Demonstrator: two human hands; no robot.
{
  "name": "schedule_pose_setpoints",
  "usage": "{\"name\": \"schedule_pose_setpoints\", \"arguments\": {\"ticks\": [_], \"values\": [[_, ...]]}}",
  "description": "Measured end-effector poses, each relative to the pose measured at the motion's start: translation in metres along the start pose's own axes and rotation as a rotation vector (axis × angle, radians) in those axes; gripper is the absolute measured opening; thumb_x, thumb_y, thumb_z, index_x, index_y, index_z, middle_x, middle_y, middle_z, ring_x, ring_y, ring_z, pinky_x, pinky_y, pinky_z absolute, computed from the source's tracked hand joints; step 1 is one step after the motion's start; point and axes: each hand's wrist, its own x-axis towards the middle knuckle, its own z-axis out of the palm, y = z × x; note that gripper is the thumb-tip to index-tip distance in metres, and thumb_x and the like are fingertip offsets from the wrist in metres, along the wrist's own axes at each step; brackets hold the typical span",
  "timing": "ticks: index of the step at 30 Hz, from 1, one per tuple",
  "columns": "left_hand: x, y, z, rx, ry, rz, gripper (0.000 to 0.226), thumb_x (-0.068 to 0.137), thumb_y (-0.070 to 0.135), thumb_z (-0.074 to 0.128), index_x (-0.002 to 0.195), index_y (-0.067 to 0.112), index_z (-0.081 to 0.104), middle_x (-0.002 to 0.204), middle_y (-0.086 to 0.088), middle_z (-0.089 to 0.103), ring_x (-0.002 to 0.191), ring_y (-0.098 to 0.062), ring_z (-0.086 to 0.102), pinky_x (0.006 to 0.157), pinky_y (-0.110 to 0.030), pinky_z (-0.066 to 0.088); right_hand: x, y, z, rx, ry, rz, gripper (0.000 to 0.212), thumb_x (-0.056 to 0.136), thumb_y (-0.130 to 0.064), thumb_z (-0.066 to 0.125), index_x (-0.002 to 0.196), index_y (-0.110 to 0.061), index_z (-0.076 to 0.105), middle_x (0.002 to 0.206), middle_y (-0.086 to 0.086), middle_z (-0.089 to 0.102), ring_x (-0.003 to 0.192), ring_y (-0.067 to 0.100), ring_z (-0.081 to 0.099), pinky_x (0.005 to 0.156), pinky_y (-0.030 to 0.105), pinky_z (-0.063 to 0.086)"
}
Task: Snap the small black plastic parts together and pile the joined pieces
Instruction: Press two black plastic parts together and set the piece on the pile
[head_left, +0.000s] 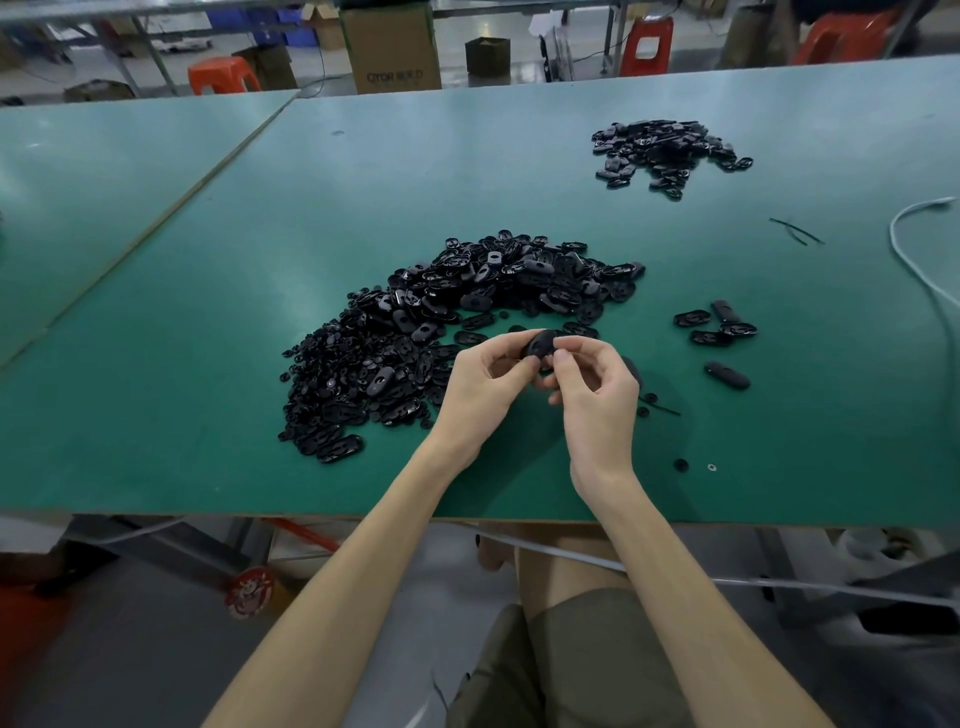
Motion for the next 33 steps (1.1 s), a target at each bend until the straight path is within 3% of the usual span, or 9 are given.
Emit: {"name": "schedule_pose_setpoints", "arguments": {"ticks": [6,11,16,19,24,28,30,33], "values": [[-0.0009,-0.0014,-0.0006,-0.061,0.012,-0.009,0.025,0.096,0.007,0.070,0.109,0.027,0.075,0.100,-0.001,0.080,0.088,-0.013,0.074,0.084,-0.022,0.056,-0.0008,0.0000,-0.0007,0.018,-0.016,-0.001,0.016,0.099,-0.009,0.066,0.104,-0.023,0.073,0.086,-0.006,0.076,0.074,0.010,0.070,0.066,0.023,0.055],[0.0001,-0.0046,-0.0020,-0.091,0.039,-0.026,0.018,0.096,0.010,0.072,0.112,0.016,0.074,0.092,-0.004,0.079,0.079,-0.013,0.072,0.080,-0.023,0.055,-0.0012,0.0006,-0.0004,0.032,-0.021,-0.005,0.017,0.098,-0.008,0.067,0.104,-0.023,0.073,0.086,-0.006,0.076,0.075,0.013,0.071,0.066,0.023,0.054],[0.0013,-0.0059,-0.0022,-0.070,0.088,-0.043,0.010,0.096,0.010,0.071,0.106,0.010,0.073,0.072,0.006,0.070,0.067,-0.007,0.062,0.068,-0.017,0.049,-0.0005,0.0017,0.0009,0.034,-0.022,-0.008,0.015,0.097,-0.006,0.069,0.101,-0.021,0.072,0.086,-0.011,0.075,0.075,0.006,0.067,0.063,0.019,0.052],[0.0024,-0.0077,-0.0027,-0.058,0.121,-0.056,0.009,0.096,0.009,0.071,0.104,0.008,0.074,0.074,0.010,0.068,0.067,-0.005,0.057,0.066,-0.017,0.048,0.0005,0.0030,0.0005,0.033,-0.029,-0.009,0.013,0.095,-0.007,0.071,0.098,-0.020,0.070,0.086,-0.012,0.074,0.073,0.006,0.068,0.062,0.018,0.052],[0.0017,-0.0078,-0.0024,-0.084,0.134,-0.079,0.011,0.094,0.012,0.074,0.104,0.006,0.076,0.086,-0.001,0.069,0.076,-0.010,0.056,0.073,-0.021,0.048,0.0015,0.0042,-0.0005,0.061,-0.028,-0.004,0.009,0.094,-0.011,0.075,0.096,-0.016,0.068,0.083,-0.008,0.074,0.072,0.009,0.070,0.060,0.020,0.051],[0.0019,-0.0080,-0.0027,-0.195,0.139,-0.119,0.016,0.096,0.006,0.069,0.109,-0.004,0.068,0.099,-0.011,0.077,0.089,-0.022,0.075,0.091,-0.034,0.059,0.0018,0.0050,-0.0010,0.075,-0.040,-0.010,0.008,0.094,-0.011,0.075,0.095,-0.014,0.068,0.080,-0.007,0.075,0.072,0.008,0.069,0.060,0.021,0.051],[0.0026,-0.0082,-0.0030,-0.234,0.144,-0.128,0.010,0.097,0.002,0.065,0.106,-0.003,0.067,0.101,-0.011,0.078,0.093,-0.025,0.077,0.090,-0.035,0.061,0.0018,0.0051,-0.0007,0.062,-0.044,-0.018,0.008,0.094,-0.011,0.076,0.093,-0.016,0.070,0.079,-0.006,0.074,0.071,0.008,0.068,0.061,0.021,0.051],[0.0030,-0.0084,-0.0026,-0.192,0.126,-0.121,0.003,0.097,0.003,0.064,0.097,0.005,0.067,0.090,-0.010,0.077,0.081,-0.023,0.073,0.083,-0.036,0.061,0.0022,0.0054,-0.0009,0.061,-0.028,-0.021,0.008,0.094,-0.012,0.076,0.091,-0.018,0.071,0.076,-0.008,0.073,0.070,0.006,0.067,0.060,0.020,0.051]]}}
